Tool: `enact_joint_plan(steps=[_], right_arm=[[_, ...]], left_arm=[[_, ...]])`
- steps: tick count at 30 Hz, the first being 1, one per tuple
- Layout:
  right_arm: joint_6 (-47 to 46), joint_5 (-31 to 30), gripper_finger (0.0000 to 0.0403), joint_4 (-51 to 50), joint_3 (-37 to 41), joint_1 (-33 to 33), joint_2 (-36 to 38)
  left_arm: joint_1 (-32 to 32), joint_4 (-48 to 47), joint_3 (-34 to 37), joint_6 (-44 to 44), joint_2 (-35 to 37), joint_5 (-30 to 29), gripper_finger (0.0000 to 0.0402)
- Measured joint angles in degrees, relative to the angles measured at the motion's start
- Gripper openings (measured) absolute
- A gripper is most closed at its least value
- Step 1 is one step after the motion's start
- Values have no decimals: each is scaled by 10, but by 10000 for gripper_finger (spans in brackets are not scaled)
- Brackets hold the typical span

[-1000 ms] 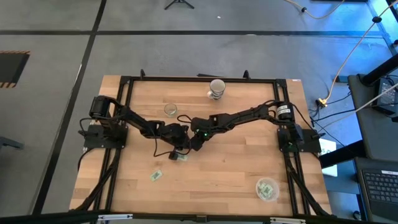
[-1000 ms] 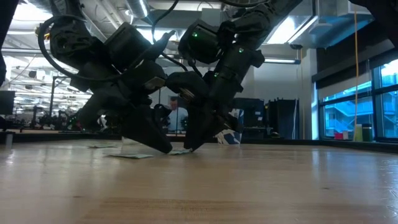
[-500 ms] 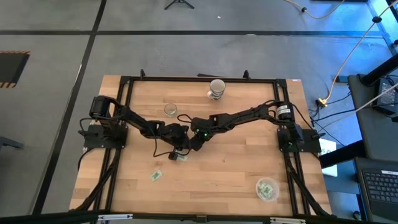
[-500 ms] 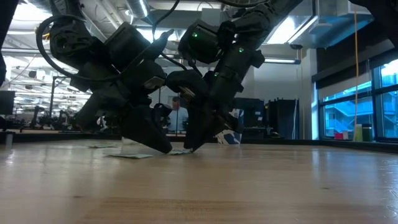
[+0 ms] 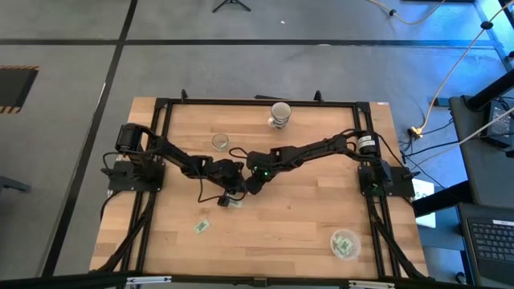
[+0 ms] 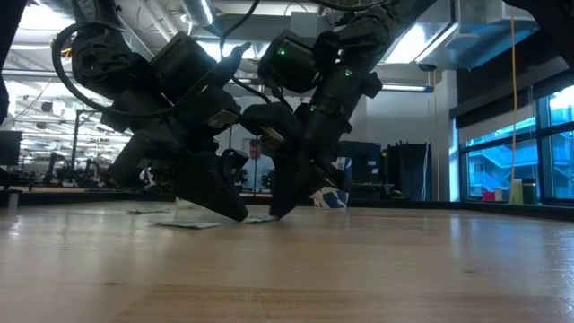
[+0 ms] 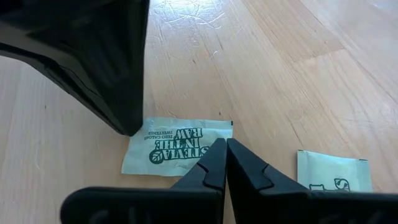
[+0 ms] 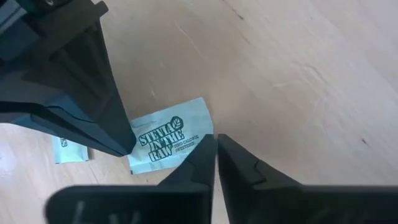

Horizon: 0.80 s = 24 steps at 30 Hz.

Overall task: Pick and place Stevia / Truvia into bins
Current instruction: Put the green stevia packet into the transparent container

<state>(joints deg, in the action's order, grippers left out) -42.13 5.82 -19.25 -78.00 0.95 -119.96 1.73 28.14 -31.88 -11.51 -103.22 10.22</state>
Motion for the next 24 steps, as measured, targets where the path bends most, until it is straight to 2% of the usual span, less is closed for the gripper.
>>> enact_joint_plan(steps=[3, 12, 17, 24], right_arm=[[5, 0, 6, 0, 0, 0, 0], [21, -2, 2, 0, 0, 0, 2], [22, -2, 2, 0, 0, 0, 7], [21, -1, 1, 7, 0, 0, 7]], left_arm=[[0, 0, 0, 0, 0, 0, 4], [0, -6, 0, -9, 5, -9, 10], [-4, -35, 5, -23, 49, -19, 51], [-40, -120, 5, -24, 149, -32, 103]])
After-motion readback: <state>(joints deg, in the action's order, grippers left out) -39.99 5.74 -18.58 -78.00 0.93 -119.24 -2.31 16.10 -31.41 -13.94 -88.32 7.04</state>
